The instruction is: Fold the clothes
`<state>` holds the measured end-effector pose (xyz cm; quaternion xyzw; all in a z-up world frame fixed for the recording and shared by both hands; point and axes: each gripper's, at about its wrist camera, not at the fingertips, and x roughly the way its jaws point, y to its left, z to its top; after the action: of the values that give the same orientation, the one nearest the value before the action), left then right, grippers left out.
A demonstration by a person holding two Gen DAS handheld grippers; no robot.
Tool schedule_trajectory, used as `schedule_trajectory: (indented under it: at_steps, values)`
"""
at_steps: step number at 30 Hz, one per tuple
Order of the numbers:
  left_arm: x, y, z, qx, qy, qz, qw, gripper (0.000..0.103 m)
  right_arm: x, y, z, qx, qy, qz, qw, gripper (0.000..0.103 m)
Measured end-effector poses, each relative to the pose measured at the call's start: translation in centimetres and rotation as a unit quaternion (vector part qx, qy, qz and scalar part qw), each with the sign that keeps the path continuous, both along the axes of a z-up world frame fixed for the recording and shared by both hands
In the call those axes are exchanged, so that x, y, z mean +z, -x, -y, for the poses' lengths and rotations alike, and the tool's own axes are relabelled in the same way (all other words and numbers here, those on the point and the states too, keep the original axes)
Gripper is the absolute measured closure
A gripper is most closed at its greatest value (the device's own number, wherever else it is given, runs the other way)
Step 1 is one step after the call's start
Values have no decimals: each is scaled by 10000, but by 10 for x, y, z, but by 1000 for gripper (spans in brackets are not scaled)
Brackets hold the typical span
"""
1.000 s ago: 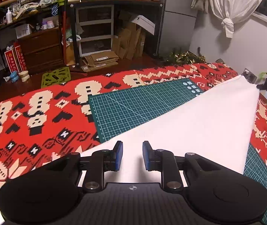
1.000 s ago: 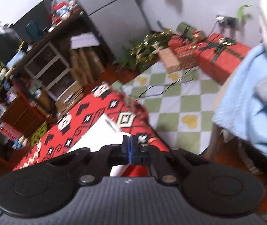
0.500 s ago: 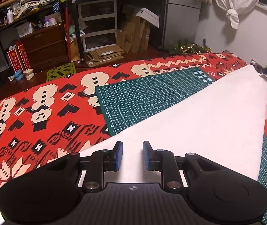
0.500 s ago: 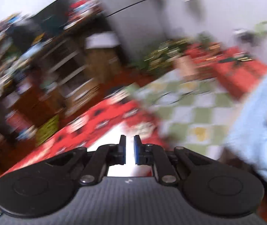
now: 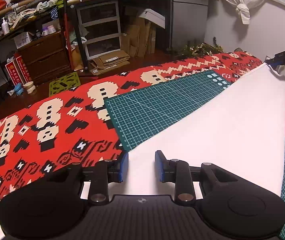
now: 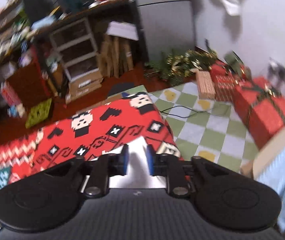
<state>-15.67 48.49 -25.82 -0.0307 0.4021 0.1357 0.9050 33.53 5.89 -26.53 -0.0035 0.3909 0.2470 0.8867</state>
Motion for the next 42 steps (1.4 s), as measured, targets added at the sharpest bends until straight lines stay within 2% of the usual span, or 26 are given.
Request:
schedule_trajectory:
  at_steps: [3,4,5,6,10,12,15,16,17,20,26,28,29,32,34,37,39,40,42]
  values:
    - [1,2,-3,-29,0,6,10000,74,-6,-9,-13,105,167,-37,9998,78]
    - [1,2,-3,-68,-16,1,10000,74,-9,-11,-15,115,195,-61,9997,83]
    - [1,2,-2,-148,-55,-13,9999,74,-10,-13,-16,121,231,-86,9996,102]
    - [1,1,0,-257,-111,-28,9996,74,-11,-9,-16,117,230,-52,9997,103]
    - [-4,-6,7,-615,-304,-148,9975,74,-1,-4,-17,-98,47,355,9993,103]
    - [-6,-9,7,-656,-341,-189,9971,74,5,-7,-17,-126,-66,436,9989,103]
    - [-9,-13,8,-681,-395,-242,9966,74,10,-11,-18,-134,13,500,9987,103]
    - [-10,-14,9,-715,-438,-284,9961,80,9,-13,-20,-157,52,500,9986,103]
    - [-12,-15,9,-749,-481,-326,9955,92,8,-16,-21,-185,79,469,9987,103]
    - [-18,-18,11,-820,-637,-438,9936,103,-7,-23,-24,-253,242,304,9989,103]
    - [-12,-14,5,-386,-876,-232,9951,103,-19,-24,-26,-336,357,306,9983,103]
    - [-10,-13,0,-137,-816,-238,9963,103,-22,-24,-27,-363,390,315,9981,103]
    - [-8,-11,-3,-23,-669,-216,9975,103,-24,-25,-28,-377,406,319,9980,103]
    - [2,4,-2,257,-419,-28,9988,90,-20,-22,-25,-503,449,385,9970,102]
    - [9,16,0,432,-285,119,9986,86,-9,-16,-19,-555,329,432,9970,100]
    - [17,36,7,742,51,299,9968,70,14,8,-16,-377,207,548,9976,96]
    - [21,49,14,876,311,398,9949,65,30,33,-15,-172,141,554,9982,77]
    - [23,55,19,915,425,449,9939,60,38,48,-16,-61,140,557,9983,71]
    - [27,65,32,1012,524,606,9916,46,52,84,-19,184,123,550,9982,53]
